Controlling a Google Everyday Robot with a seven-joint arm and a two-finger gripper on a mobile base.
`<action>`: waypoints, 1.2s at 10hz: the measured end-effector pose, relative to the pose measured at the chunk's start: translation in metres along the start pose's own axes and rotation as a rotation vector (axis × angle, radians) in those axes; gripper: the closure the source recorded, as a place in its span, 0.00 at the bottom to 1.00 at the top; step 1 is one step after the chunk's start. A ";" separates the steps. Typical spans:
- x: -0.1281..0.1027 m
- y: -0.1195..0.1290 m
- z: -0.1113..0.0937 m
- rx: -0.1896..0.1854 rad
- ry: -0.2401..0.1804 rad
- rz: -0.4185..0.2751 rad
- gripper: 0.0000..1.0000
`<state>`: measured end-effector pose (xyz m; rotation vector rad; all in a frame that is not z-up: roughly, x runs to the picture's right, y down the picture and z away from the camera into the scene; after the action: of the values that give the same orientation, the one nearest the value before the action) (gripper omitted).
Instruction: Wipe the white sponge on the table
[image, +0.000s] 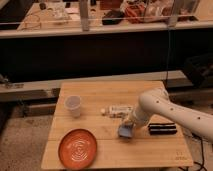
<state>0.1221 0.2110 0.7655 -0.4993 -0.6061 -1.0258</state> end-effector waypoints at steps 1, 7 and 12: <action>-0.003 -0.011 0.000 -0.001 -0.001 -0.019 0.82; -0.021 -0.049 0.050 -0.054 -0.060 -0.113 0.82; -0.066 -0.030 0.062 -0.064 -0.047 -0.154 0.82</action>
<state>0.0555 0.2792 0.7701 -0.5408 -0.6632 -1.1852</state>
